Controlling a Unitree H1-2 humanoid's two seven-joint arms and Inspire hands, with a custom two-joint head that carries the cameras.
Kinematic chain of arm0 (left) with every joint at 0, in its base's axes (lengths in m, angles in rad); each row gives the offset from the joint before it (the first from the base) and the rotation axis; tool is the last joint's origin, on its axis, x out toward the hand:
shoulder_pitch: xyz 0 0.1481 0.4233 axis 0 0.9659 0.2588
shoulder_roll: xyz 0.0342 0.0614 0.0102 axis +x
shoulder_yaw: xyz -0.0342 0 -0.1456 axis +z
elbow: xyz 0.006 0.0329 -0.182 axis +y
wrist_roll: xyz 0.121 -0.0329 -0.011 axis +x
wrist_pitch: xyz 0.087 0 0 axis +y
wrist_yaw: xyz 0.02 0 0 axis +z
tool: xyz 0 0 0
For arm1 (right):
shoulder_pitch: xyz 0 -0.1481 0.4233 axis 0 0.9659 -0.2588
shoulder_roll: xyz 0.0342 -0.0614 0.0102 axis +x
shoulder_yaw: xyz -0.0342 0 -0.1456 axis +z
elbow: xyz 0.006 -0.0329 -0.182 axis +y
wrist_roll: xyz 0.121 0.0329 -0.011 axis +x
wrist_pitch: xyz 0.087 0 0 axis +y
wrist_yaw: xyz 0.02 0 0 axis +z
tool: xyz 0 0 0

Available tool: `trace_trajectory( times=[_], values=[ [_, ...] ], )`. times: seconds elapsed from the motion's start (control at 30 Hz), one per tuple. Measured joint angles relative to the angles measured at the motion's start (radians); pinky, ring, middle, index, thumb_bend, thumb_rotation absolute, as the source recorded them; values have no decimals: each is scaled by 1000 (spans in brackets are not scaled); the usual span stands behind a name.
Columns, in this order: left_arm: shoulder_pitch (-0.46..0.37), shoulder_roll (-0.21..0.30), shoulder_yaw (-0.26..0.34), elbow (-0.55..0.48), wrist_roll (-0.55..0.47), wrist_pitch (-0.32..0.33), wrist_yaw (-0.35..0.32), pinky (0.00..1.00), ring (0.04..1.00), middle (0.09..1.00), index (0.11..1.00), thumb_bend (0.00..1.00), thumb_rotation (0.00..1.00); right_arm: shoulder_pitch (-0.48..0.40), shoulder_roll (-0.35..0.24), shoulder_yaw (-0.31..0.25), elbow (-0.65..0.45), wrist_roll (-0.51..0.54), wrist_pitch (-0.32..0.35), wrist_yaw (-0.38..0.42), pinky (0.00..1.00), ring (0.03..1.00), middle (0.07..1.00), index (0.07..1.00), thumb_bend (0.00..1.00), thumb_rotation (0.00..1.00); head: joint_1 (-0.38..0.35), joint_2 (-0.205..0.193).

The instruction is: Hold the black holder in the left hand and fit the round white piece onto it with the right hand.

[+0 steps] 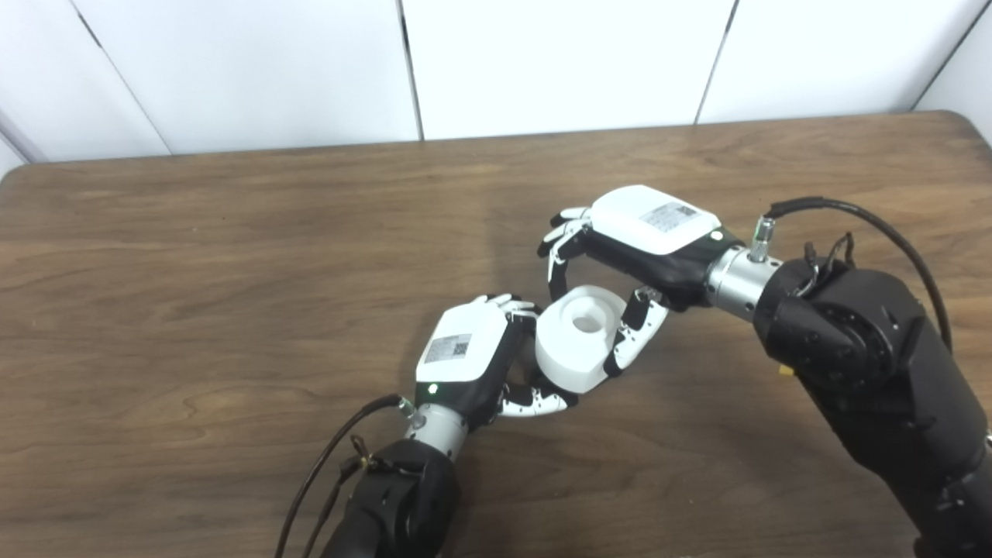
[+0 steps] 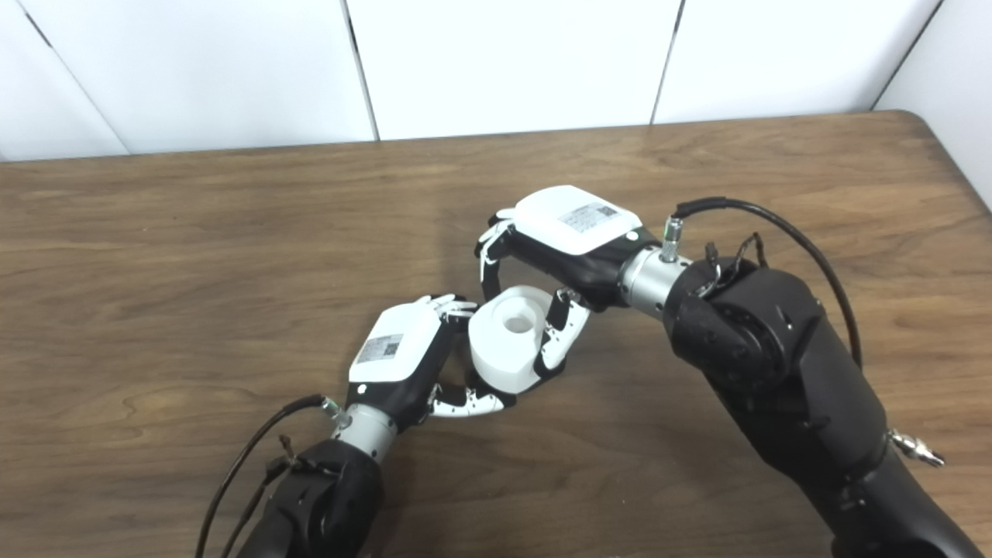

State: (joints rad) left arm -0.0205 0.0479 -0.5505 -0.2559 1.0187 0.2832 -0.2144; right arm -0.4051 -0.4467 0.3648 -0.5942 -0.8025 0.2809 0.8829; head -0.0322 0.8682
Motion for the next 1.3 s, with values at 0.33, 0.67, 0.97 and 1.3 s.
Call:
trace_trajectory(
  times=[0.33, 0.67, 0.97, 1.3],
  values=[
    [0, 0, 1, -3, 0, 9, -4, 917, 875, 792, 486, 518, 62, 6, 0, 10, 11, -1, -6, -20, 821, 911, 804, 483, 525, 135, -5, 9],
    [-1, -2, 0, -4, -1, 17, -10, 929, 880, 796, 486, 518, 63, -6, -9, 27, 13, -9, -5, -12, 851, 928, 818, 555, 806, 187, -3, 9],
    [-4, -2, 3, -8, 6, 18, -17, 912, 873, 793, 486, 518, 62, -23, -52, 65, 20, -20, 6, 137, 896, 954, 855, 647, 1000, 278, -8, 11],
    [-3, -2, 4, -8, 4, 16, -18, 918, 874, 792, 486, 518, 62, -35, -52, 64, 25, -20, 24, 213, 956, 999, 904, 702, 1000, 349, -8, 9]
  ],
)
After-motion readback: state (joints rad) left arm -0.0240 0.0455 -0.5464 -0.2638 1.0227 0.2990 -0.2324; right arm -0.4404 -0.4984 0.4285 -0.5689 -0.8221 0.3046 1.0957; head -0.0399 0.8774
